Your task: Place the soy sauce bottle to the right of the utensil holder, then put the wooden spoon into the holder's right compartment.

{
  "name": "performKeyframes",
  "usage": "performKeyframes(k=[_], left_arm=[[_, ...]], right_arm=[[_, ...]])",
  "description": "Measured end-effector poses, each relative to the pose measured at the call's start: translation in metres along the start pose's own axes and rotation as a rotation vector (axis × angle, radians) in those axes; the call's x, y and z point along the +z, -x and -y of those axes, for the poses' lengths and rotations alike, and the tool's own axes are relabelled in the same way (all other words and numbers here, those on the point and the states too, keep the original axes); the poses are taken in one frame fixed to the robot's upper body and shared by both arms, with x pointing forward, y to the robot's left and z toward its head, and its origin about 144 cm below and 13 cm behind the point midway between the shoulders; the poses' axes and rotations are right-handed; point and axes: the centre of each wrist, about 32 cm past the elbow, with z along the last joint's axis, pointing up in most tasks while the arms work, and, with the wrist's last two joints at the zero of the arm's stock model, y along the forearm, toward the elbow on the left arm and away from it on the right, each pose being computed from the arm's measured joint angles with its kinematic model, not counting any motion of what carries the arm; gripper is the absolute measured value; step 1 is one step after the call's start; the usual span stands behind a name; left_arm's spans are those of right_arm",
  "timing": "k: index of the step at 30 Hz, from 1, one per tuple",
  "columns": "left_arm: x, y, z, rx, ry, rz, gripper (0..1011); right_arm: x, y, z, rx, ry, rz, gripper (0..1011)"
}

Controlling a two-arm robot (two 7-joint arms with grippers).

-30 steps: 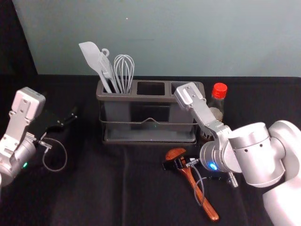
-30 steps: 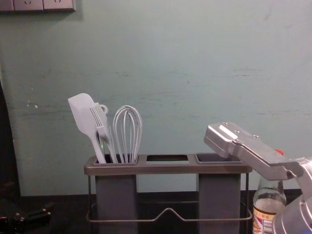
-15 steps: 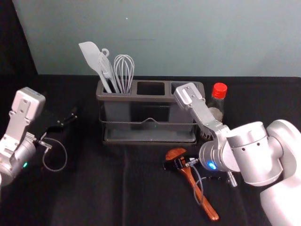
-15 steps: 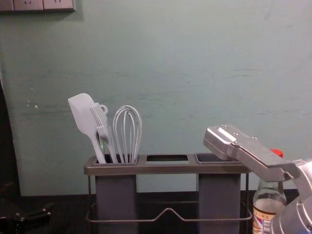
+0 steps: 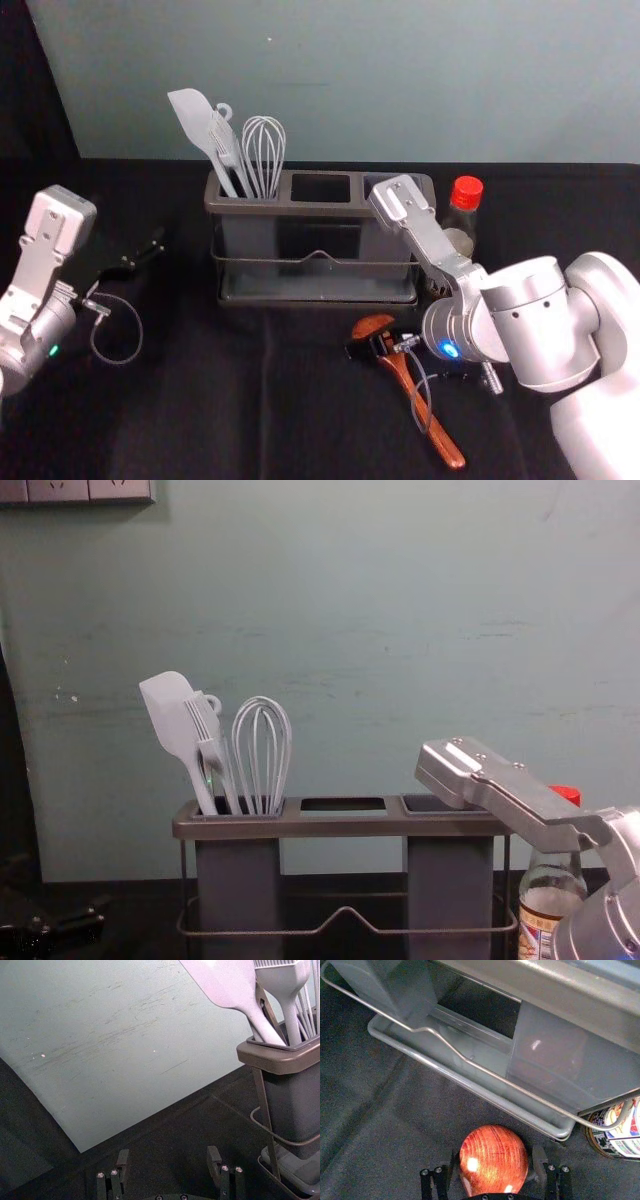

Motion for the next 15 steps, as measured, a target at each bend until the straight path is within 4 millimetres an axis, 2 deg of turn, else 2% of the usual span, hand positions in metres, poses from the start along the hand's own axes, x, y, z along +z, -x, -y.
performKeyframes(k=[13, 15], left_arm=[[0.0, 0.0, 0.0, 0.0, 0.0, 0.0, 1000], [0.0, 0.0, 0.0, 0.0, 0.0, 0.0, 1000]], right_arm=[[0.0003, -0.0022, -0.0022, -0.001, 0.0, 0.004, 1000], [0.0, -0.0023, -0.0024, -0.001, -0.001, 0.006, 971]])
